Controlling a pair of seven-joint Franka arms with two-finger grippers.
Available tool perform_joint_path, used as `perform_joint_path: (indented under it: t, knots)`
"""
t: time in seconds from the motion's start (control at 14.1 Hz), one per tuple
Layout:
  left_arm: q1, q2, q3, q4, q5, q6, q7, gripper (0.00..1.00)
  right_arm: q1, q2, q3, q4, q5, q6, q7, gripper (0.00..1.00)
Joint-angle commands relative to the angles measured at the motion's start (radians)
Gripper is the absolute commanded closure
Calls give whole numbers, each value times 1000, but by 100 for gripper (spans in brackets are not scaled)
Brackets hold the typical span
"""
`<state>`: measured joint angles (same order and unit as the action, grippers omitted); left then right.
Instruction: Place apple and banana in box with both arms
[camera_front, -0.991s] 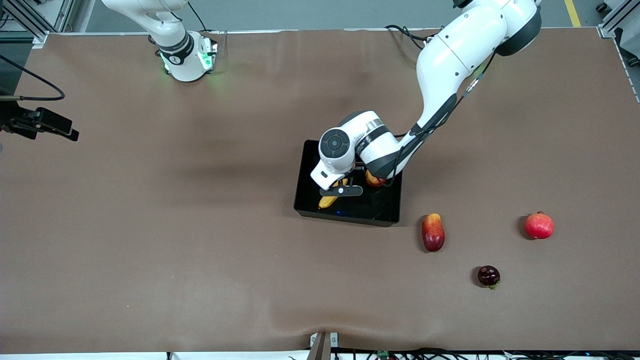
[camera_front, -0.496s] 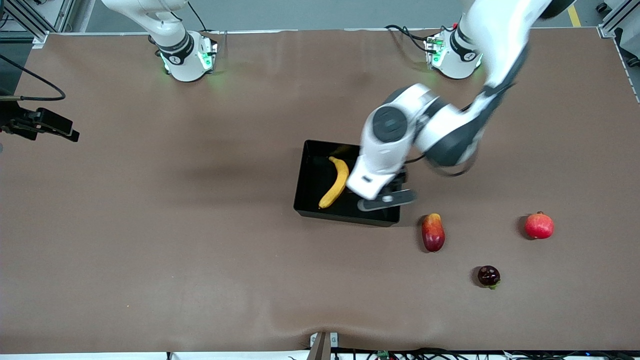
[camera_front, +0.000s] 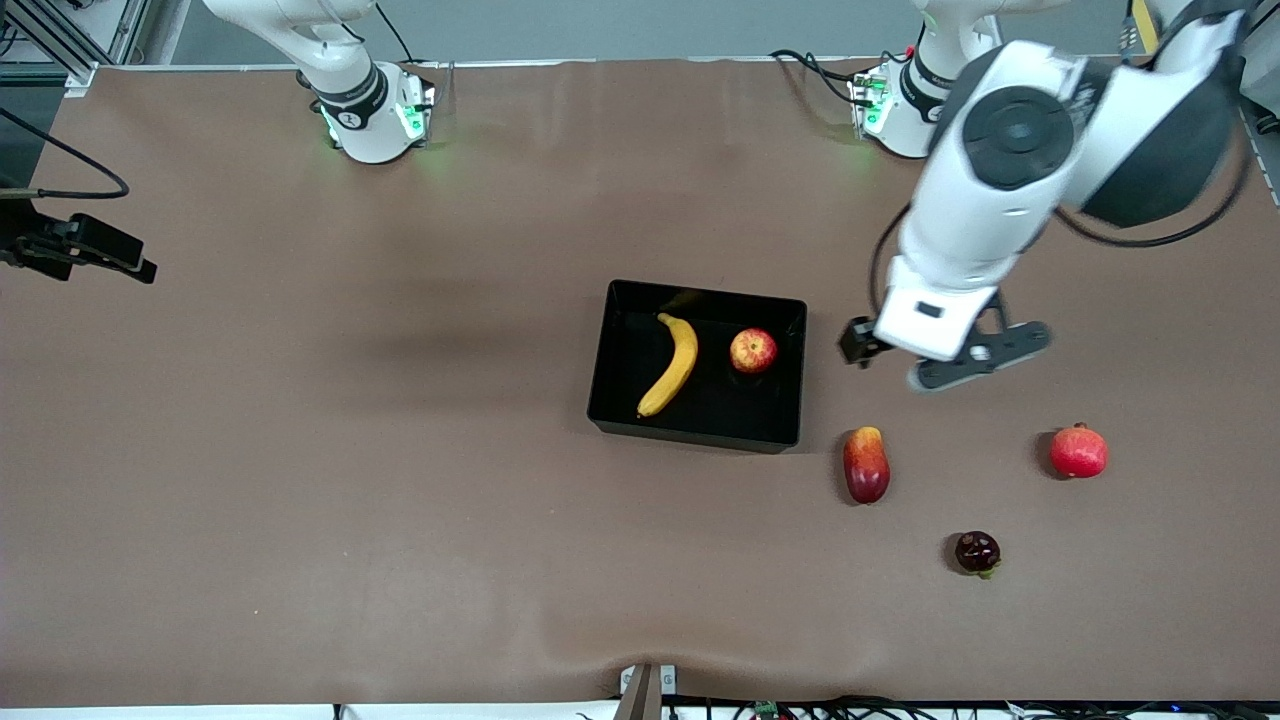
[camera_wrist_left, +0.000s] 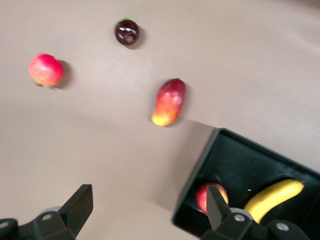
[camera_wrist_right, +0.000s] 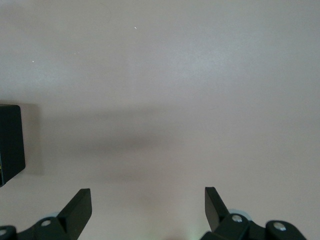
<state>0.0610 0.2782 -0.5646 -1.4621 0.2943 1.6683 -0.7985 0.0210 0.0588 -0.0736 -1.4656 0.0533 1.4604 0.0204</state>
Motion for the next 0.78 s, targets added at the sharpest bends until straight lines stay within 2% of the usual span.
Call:
perform_joint_path:
  t: [0.0,0.35,0.42,0.71]
  knots:
    - [23,-106,5,-37,-23,-67,85,0,-3,-5,11,10,2,-11,-2,0]
    - [126,-168,5,-37,-41,-156,228,0,-3,-5,11,10,3,-12,-2,0]
    - [119,-191,46,-40,-82,-156,261,0,-3,-5,11,10,3,-12,-2,0]
    - [24,-277,285,-70,-199,-162,485,0,-3,-5,11,10,2,-9,-2,0]
